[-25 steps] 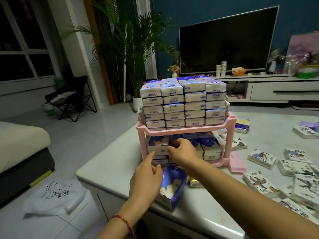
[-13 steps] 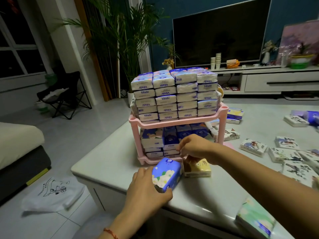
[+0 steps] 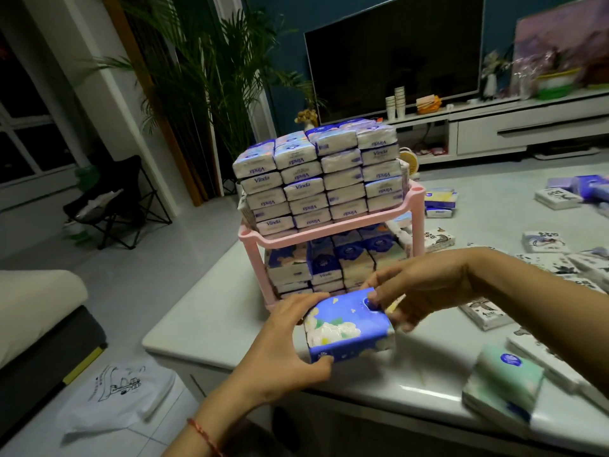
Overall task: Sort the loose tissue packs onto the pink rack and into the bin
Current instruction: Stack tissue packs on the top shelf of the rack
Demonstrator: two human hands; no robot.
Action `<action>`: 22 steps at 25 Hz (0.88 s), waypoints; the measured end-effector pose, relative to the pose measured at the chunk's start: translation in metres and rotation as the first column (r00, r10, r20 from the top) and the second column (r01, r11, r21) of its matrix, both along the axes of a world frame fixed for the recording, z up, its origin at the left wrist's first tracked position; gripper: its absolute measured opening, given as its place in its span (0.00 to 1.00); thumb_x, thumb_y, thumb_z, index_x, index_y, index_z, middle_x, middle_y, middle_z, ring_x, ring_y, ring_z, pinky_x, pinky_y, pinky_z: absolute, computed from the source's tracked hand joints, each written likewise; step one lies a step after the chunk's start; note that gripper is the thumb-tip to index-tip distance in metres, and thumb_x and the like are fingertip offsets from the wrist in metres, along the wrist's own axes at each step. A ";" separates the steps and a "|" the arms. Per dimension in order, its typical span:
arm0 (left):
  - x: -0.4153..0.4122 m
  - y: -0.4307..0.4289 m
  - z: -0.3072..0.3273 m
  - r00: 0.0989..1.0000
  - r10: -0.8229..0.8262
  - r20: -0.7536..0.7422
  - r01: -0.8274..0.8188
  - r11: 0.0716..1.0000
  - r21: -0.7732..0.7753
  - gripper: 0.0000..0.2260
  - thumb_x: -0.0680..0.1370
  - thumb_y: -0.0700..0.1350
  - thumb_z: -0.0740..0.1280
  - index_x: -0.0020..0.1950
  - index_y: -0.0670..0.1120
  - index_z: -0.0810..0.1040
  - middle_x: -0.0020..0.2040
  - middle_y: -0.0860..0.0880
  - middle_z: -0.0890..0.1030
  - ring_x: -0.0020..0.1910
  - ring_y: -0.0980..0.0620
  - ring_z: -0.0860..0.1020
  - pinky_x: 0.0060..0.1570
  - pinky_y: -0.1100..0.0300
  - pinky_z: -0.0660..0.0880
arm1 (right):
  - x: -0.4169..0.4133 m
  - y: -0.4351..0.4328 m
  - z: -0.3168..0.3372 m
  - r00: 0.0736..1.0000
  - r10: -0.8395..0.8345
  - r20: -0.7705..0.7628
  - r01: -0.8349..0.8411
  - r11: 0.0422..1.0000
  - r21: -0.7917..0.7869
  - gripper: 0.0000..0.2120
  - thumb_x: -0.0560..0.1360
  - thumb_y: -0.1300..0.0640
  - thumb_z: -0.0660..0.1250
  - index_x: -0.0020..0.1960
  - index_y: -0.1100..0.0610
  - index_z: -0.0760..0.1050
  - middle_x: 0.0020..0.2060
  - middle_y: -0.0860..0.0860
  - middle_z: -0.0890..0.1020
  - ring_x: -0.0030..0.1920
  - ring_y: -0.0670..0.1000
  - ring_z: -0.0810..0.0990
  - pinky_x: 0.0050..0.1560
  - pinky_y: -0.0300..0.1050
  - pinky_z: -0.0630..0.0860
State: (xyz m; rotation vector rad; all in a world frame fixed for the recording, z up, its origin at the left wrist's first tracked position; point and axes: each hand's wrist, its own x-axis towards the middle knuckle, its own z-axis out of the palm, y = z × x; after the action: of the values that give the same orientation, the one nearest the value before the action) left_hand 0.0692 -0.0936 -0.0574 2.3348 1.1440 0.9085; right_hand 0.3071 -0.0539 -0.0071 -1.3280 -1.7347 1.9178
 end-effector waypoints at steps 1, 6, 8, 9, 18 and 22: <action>0.004 0.001 -0.001 0.999 -0.023 -0.037 0.024 0.999 0.033 0.28 0.61 0.51 0.66 0.60 0.63 0.67 0.59 0.63 0.72 0.60 0.63 0.71 0.60 0.73 0.66 | 0.003 -0.001 -0.001 0.999 -0.025 0.027 0.025 0.999 -0.023 0.06 0.77 0.64 0.62 0.53 0.59 0.69 0.35 0.55 0.75 0.29 0.48 0.77 0.32 0.40 0.76; 0.014 0.014 -0.007 0.989 0.117 -0.089 -0.092 0.964 0.250 0.30 0.68 0.54 0.65 0.69 0.53 0.64 0.64 0.56 0.69 0.64 0.60 0.67 0.63 0.71 0.64 | 0.017 0.001 0.001 0.964 -0.259 -0.052 0.258 0.966 -0.031 0.02 0.75 0.65 0.63 0.44 0.61 0.72 0.36 0.59 0.74 0.27 0.49 0.74 0.29 0.37 0.76; 0.014 0.019 -0.005 0.948 0.289 -0.135 -0.229 0.911 0.343 0.29 0.74 0.54 0.65 0.72 0.46 0.64 0.68 0.50 0.66 0.66 0.54 0.67 0.62 0.64 0.67 | 0.025 0.003 0.002 0.899 -0.420 -0.123 0.415 0.907 -0.063 0.03 0.74 0.65 0.64 0.41 0.62 0.74 0.32 0.58 0.75 0.25 0.49 0.76 0.29 0.37 0.77; 0.016 0.020 -0.003 0.920 0.354 -0.165 -0.285 0.898 0.336 0.28 0.76 0.53 0.63 0.73 0.45 0.61 0.70 0.49 0.63 0.67 0.52 0.67 0.61 0.61 0.69 | 0.028 0.003 0.003 0.859 -0.487 -0.155 0.480 0.873 -0.084 0.02 0.74 0.65 0.63 0.43 0.63 0.74 0.33 0.58 0.76 0.25 0.50 0.76 0.28 0.37 0.78; 0.030 0.032 0.007 0.786 0.539 -0.303 -0.475 0.840 0.262 0.23 0.81 0.51 0.53 0.75 0.48 0.52 0.73 0.50 0.56 0.63 0.50 0.72 0.52 0.59 0.75 | -0.007 0.011 -0.002 0.516 -0.805 -0.293 0.802 0.574 -0.164 0.11 0.75 0.65 0.64 0.55 0.61 0.66 0.40 0.60 0.74 0.30 0.51 0.73 0.23 0.35 0.74; 0.035 0.032 0.005 0.752 0.567 -0.338 -0.494 0.823 0.280 0.24 0.81 0.51 0.53 0.75 0.50 0.50 0.73 0.50 0.54 0.62 0.50 0.72 0.51 0.60 0.74 | -0.042 0.025 -0.015 0.437 -0.832 -0.342 0.862 0.496 -0.105 0.12 0.74 0.65 0.65 0.56 0.67 0.70 0.38 0.59 0.76 0.27 0.49 0.74 0.32 0.40 0.76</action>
State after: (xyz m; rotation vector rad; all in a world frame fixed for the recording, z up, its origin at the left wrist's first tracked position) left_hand 0.1047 -0.0612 -0.0527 2.4443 2.0673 0.7207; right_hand 0.2654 -0.0291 -0.0216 -1.3249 -0.6667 1.3039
